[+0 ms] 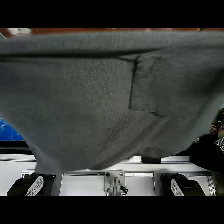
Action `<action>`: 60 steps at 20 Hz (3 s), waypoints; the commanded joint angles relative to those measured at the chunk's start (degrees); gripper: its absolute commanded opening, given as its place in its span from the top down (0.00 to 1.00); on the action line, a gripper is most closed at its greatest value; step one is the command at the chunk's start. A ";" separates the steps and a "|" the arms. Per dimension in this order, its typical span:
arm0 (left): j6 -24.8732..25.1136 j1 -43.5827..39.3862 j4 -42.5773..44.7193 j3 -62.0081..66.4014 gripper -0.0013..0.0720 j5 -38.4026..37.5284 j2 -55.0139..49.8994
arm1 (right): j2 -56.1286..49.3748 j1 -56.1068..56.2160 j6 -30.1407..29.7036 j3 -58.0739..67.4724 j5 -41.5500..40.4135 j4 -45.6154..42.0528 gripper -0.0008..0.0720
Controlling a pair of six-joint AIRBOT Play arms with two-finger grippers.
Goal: Fold the shirts.
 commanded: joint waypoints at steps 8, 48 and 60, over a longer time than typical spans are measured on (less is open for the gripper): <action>-0.44 -0.07 -0.11 -15.58 0.94 17.33 -35.36 | -42.10 4.20 -0.09 -9.51 13.44 6.45 0.90; -8.57 0.90 -5.73 -10.97 0.31 -10.54 -50.93 | -44.72 -2.67 1.81 -12.44 -9.49 -9.86 0.34; 3.23 12.22 -13.73 -55.43 0.14 7.32 -33.55 | -30.12 -8.59 -5.14 -40.11 -0.57 3.87 0.34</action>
